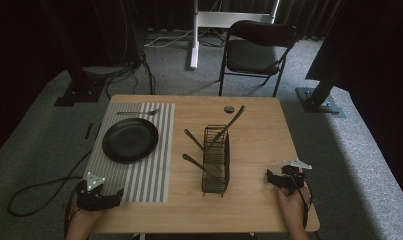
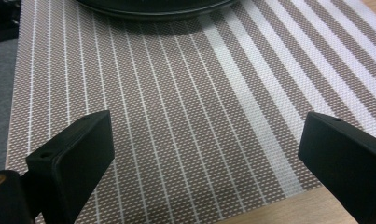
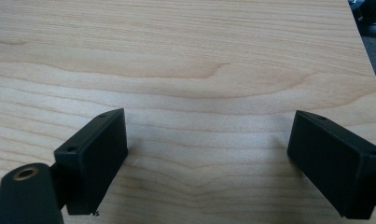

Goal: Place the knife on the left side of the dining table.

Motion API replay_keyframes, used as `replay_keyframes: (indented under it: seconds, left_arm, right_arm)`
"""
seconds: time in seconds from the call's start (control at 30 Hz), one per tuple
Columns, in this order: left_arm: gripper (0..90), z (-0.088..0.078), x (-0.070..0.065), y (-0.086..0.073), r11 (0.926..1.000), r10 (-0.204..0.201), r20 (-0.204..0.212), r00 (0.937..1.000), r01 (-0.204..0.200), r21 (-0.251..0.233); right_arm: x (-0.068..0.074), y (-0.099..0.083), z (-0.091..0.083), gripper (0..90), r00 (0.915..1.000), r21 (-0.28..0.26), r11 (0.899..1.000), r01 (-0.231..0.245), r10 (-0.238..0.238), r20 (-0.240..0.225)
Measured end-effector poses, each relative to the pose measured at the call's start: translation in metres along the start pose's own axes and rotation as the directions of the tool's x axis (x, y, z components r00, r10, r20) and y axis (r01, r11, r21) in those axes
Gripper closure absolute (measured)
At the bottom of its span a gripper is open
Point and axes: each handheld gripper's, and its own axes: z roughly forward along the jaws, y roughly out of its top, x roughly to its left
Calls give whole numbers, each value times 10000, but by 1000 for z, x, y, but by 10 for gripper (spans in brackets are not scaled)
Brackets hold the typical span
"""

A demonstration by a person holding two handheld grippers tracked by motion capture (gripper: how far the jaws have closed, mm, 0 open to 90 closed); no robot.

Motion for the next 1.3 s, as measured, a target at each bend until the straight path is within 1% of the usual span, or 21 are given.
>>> replay_keyframes:
  seconds: [0.07,0.13,0.17,0.23,0.27,0.3,0.37,0.4,0.43,0.47,0.6,0.73,0.8,0.87,0.93,1.0,1.13,1.17,1.2,1.23,1.3]
  left_arm:
    - [39,-1,0,2,10000,9,91,10000,-9,-50]
    - [39,-2,-2,5,9999,102,233,9997,-100,-73]
    - [39,-3,-4,6,9998,155,191,9997,-153,-128]
    - [39,-3,-5,7,9997,212,258,9994,-209,-122]
    - [39,-4,-8,10,9995,238,393,9989,-230,-200]
    - [39,-5,-11,12,9992,352,490,9982,-343,-197]
    - [39,-5,-13,14,9989,399,482,9980,-387,-269]
    - [39,-7,-15,16,9986,431,586,9973,-413,-318]
    - [39,-7,-15,16,9986,431,586,9973,-413,-318]
    - [39,-8,-19,20,9981,464,806,9957,-429,-453]
    - [39,-8,-26,25,9965,726,729,9947,-694,-466]
    - [39,-8,-29,28,9962,736,886,9933,-690,-539]
    - [39,-9,-32,32,9951,852,1130,9899,-789,-589]
    - [39,-11,-35,37,9939,940,1239,9878,-859,-693]
    - [40,-12,-36,38,9937,944,1276,9873,-857,-722]
    - [39,-15,-40,43,9917,1078,1466,9833,-959,-859]
    - [40,-20,-46,50,9890,1223,1625,9791,-1065,-1027]
    - [40,-20,-48,52,9879,1301,1748,9760,-1125,-1068]
    - [40,-20,-48,52,9879,1301,1748,9760,-1125,-1068]
    - [40,-22,-50,55,9871,1336,1857,9735,-1139,-1129]
    - [40,-23,-54,58,9845,1493,1891,9705,-1280,-1200]
  right_arm:
    - [0,0,0,112,10000,3,10000,3,-3,0]
    - [0,0,0,112,10000,5,10000,-1,1,2]
    - [0,0,0,112,10000,-1,10000,4,-4,3]
    - [0,0,0,112,10000,-1,10000,9,-9,3]
    - [0,0,0,112,10000,-2,10000,3,-3,2]
    - [0,0,0,112,10000,3,10000,2,-2,0]
    - [0,0,0,112,10000,1,10000,5,-5,1]
    - [0,0,0,112,10000,-1,10000,1,-1,2]
    - [0,0,0,112,10000,-1,10000,1,-1,2]
    - [0,0,0,112,10000,3,10000,3,-3,1]
    - [0,0,0,112,10000,2,10000,4,-4,0]
    - [0,0,0,112,10000,1,10000,-3,3,1]
    - [0,0,0,112,10000,-2,10000,4,-4,2]
    - [0,0,0,112,10000,3,10000,0,0,3]
    - [0,0,0,112,10000,-1,10000,-2,2,2]
    - [0,0,0,112,10000,4,10000,-8,8,2]
    - [0,0,0,112,10000,0,10000,4,-4,0]
    - [0,0,0,112,10000,1,10000,-3,3,1]
    - [0,0,0,112,10000,1,10000,-1,1,0]
    - [0,0,0,112,10000,1,10000,-1,1,0]
    - [0,0,0,112,10000,-1,10000,9,-9,2]
